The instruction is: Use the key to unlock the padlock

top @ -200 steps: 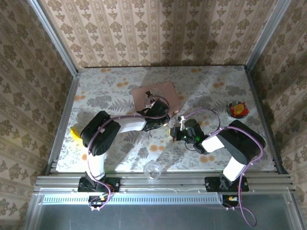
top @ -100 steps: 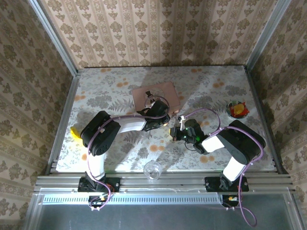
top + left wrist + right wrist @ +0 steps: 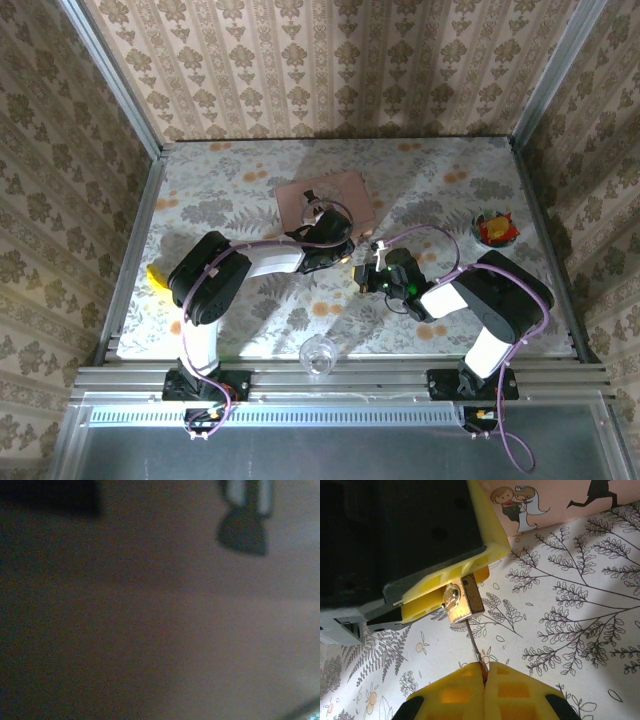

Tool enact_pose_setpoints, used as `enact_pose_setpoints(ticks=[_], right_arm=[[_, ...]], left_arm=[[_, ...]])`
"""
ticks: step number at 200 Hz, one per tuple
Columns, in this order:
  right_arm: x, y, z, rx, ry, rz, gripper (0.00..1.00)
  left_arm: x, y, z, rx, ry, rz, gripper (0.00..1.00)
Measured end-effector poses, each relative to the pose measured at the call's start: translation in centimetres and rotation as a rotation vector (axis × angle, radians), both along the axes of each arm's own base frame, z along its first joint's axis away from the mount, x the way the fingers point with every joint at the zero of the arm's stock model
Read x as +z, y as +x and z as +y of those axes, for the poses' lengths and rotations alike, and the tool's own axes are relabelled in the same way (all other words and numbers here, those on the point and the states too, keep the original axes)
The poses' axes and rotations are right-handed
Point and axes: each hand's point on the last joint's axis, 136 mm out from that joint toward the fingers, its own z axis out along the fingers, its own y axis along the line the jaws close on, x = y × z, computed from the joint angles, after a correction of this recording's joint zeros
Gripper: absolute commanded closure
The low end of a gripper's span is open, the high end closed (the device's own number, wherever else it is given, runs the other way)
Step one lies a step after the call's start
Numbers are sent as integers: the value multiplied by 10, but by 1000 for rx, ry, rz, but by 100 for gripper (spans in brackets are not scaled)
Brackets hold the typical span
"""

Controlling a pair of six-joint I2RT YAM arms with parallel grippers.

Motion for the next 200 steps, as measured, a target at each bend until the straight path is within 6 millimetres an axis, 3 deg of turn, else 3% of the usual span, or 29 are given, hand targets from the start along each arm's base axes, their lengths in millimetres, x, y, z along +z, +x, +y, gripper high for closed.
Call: enact_pose_setpoints(ticks=[200], right_arm=[[1, 1, 1, -37, 53, 46, 100]], left_arm=[[1, 0, -2, -8, -11, 4, 100]])
